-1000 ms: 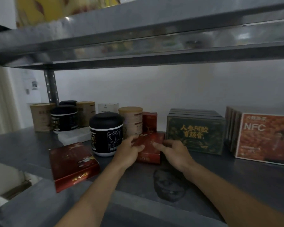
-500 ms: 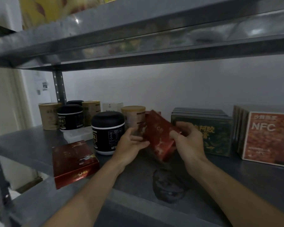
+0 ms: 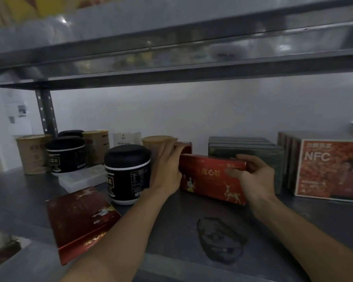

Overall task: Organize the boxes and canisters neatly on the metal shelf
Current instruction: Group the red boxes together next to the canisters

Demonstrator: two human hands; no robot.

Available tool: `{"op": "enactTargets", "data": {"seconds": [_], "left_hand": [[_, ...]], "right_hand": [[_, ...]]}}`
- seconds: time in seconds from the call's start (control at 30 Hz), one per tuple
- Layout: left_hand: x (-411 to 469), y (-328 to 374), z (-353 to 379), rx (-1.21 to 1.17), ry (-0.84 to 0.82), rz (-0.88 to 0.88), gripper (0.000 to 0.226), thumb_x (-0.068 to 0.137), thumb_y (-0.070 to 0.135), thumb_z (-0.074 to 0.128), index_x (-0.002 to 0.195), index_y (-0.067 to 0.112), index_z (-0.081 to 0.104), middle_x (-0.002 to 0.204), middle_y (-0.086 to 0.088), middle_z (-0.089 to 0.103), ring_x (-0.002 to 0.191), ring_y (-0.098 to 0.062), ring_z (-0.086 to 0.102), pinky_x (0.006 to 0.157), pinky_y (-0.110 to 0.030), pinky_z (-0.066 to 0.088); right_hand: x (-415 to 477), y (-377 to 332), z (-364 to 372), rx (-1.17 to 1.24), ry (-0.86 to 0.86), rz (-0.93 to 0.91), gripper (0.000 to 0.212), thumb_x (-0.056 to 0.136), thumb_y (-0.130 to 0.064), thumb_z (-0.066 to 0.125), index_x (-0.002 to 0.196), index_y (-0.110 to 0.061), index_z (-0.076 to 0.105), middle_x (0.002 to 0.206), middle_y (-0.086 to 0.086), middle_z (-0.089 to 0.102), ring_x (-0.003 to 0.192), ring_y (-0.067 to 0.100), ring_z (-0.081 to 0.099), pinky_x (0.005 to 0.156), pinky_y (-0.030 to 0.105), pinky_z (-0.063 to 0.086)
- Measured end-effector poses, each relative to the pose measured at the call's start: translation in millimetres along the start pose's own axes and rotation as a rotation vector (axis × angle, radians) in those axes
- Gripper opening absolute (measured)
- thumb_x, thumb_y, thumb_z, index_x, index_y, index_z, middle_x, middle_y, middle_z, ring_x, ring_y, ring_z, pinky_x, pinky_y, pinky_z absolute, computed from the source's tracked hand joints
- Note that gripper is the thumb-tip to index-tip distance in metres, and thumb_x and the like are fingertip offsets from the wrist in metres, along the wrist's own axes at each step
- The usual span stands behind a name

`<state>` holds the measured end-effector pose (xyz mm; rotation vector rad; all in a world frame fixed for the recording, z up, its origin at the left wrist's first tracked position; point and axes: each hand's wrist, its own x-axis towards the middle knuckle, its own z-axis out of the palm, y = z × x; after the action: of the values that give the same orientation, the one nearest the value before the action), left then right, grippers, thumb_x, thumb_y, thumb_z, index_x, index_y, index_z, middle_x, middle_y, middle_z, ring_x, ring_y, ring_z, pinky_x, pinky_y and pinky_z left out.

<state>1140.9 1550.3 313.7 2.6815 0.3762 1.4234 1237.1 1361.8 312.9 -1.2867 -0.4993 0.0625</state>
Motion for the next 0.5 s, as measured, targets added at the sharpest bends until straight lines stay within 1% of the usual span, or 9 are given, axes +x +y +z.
{"op": "enactTargets", "data": {"seconds": [0.07,0.1,0.17,0.2,0.23,0.27,0.33,0.37,0.5], "left_hand": [[7,-4,0,0.045,-0.014,-0.042,0.076,0.081,-0.012,0.060,0.147,0.019,0.040,0.160,-0.008,0.022,0.148,-0.026,0.011,0.122,-0.044,0.011],[11,-6,1,0.078,-0.028,-0.067,0.080,0.083,-0.012,0.059,0.150,0.021,0.033,0.162,-0.007,0.014,0.150,-0.024,0.003,0.122,-0.044,0.004],[18,-8,2,0.178,-0.062,-0.119,0.087,0.084,-0.007,0.061,0.155,0.024,0.021,0.164,-0.006,0.004,0.150,-0.023,-0.006,0.120,-0.045,-0.011],[21,-10,3,0.224,-0.082,-0.154,0.089,0.085,-0.004,0.062,0.155,0.025,0.016,0.164,-0.006,0.003,0.150,-0.024,-0.007,0.118,-0.045,-0.017],[23,-11,3,0.262,-0.093,-0.184,0.091,0.084,-0.001,0.064,0.155,0.025,0.014,0.163,-0.007,0.006,0.150,-0.024,-0.004,0.116,-0.045,-0.018],[25,-12,3,0.294,-0.093,-0.200,0.090,0.084,0.001,0.065,0.155,0.024,0.016,0.162,-0.008,0.013,0.150,-0.025,0.002,0.117,-0.047,-0.017],[25,-16,-1,0.328,-0.067,-0.203,0.083,0.081,0.002,0.064,0.152,0.025,0.026,0.153,-0.005,0.030,0.144,-0.026,0.017,0.118,-0.050,-0.013],[24,-18,-3,0.329,-0.056,-0.201,0.080,0.079,0.001,0.063,0.149,0.025,0.032,0.149,-0.003,0.035,0.141,-0.025,0.022,0.119,-0.051,-0.012],[23,-24,-9,0.247,0.012,-0.218,0.072,0.076,-0.002,0.064,0.141,0.024,0.045,0.142,-0.005,0.044,0.137,-0.027,0.028,0.117,-0.041,-0.013]], "right_hand": [[0,1,0,-0.010,-0.003,0.009,0.044,0.073,0.002,0.082,0.104,-0.025,0.066,0.116,0.008,0.065,0.101,0.027,0.066,0.070,0.034,0.057],[0,3,2,-0.018,-0.006,0.016,0.045,0.072,0.003,0.083,0.104,-0.025,0.067,0.116,0.008,0.066,0.100,0.027,0.066,0.071,0.034,0.058],[0,5,4,-0.034,-0.007,0.018,0.047,0.070,0.004,0.084,0.104,-0.024,0.068,0.113,0.009,0.067,0.097,0.026,0.068,0.071,0.034,0.059],[0,5,4,-0.036,-0.006,0.014,0.047,0.069,0.004,0.084,0.104,-0.024,0.069,0.112,0.009,0.068,0.095,0.026,0.068,0.070,0.034,0.059],[0,6,5,-0.032,-0.006,0.008,0.047,0.068,0.005,0.084,0.102,-0.024,0.069,0.110,0.009,0.069,0.094,0.026,0.069,0.069,0.033,0.058],[0,6,4,-0.029,-0.009,0.001,0.047,0.067,0.006,0.084,0.101,-0.024,0.069,0.108,0.010,0.069,0.092,0.026,0.069,0.068,0.032,0.058],[-1,6,4,-0.024,-0.019,-0.003,0.046,0.068,0.006,0.084,0.100,-0.023,0.069,0.106,0.009,0.070,0.090,0.025,0.069,0.066,0.030,0.057],[-1,6,4,-0.021,-0.021,-0.003,0.046,0.068,0.007,0.084,0.101,-0.022,0.069,0.106,0.009,0.070,0.090,0.024,0.069,0.065,0.029,0.057],[-3,4,6,-0.013,-0.036,-0.008,0.046,0.069,0.007,0.083,0.099,-0.023,0.067,0.106,0.008,0.068,0.091,0.023,0.068,0.065,0.029,0.056]]}}
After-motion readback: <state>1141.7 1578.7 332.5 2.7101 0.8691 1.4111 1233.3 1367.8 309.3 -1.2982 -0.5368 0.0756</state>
